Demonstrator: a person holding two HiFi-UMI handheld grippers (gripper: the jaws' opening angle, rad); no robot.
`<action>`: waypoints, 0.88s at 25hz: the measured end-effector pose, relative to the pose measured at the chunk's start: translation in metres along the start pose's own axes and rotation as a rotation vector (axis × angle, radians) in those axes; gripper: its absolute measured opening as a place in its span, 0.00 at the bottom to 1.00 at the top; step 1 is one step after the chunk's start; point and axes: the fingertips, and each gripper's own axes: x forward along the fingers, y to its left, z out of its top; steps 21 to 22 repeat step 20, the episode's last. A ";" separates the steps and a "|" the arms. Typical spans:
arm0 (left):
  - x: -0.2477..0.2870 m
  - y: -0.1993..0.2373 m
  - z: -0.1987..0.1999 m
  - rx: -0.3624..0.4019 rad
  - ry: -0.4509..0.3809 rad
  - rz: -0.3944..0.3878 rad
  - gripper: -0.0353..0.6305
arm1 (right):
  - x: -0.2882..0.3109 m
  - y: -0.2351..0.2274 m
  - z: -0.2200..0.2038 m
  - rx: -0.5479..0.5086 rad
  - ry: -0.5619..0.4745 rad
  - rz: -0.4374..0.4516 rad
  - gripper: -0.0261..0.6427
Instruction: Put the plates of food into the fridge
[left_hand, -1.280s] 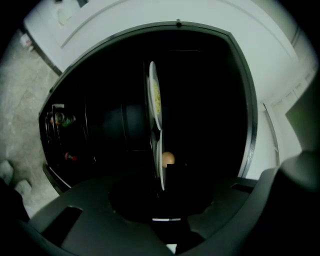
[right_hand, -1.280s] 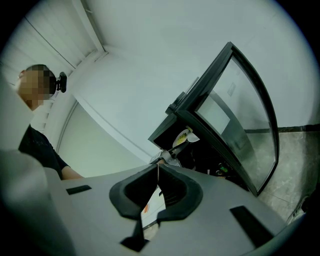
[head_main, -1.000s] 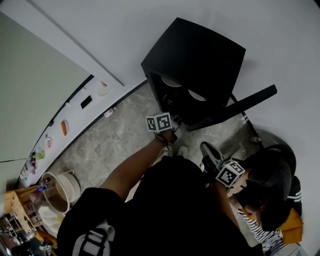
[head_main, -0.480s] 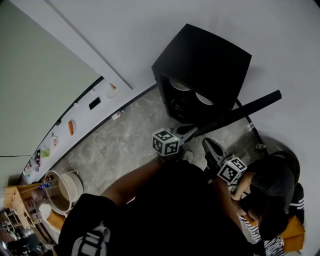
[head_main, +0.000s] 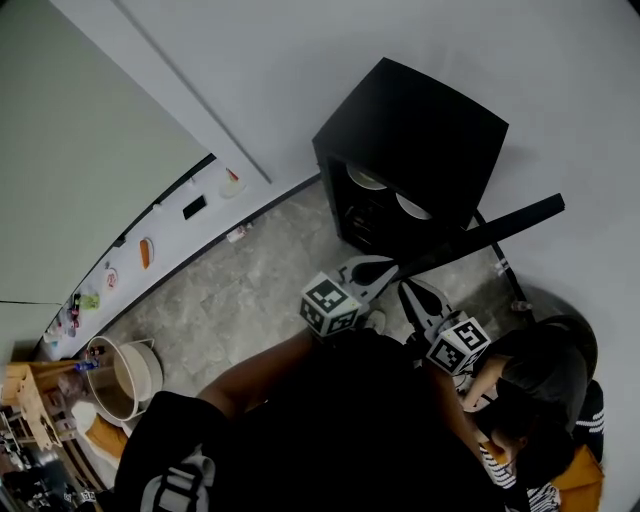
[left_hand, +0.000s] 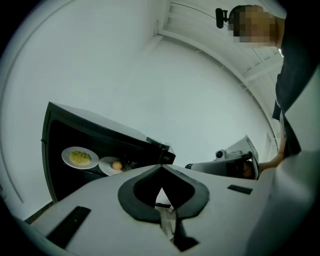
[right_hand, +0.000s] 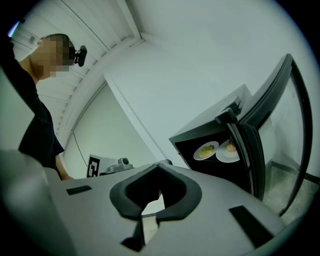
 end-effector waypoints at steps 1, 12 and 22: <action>-0.001 -0.001 0.003 0.019 -0.006 0.009 0.09 | 0.001 0.002 0.002 -0.021 -0.001 0.009 0.08; -0.017 -0.006 0.036 0.164 -0.094 0.074 0.09 | 0.008 0.016 0.023 -0.169 -0.023 0.079 0.08; -0.017 -0.010 0.053 0.184 -0.095 0.092 0.09 | 0.005 0.019 0.033 -0.165 -0.046 0.103 0.08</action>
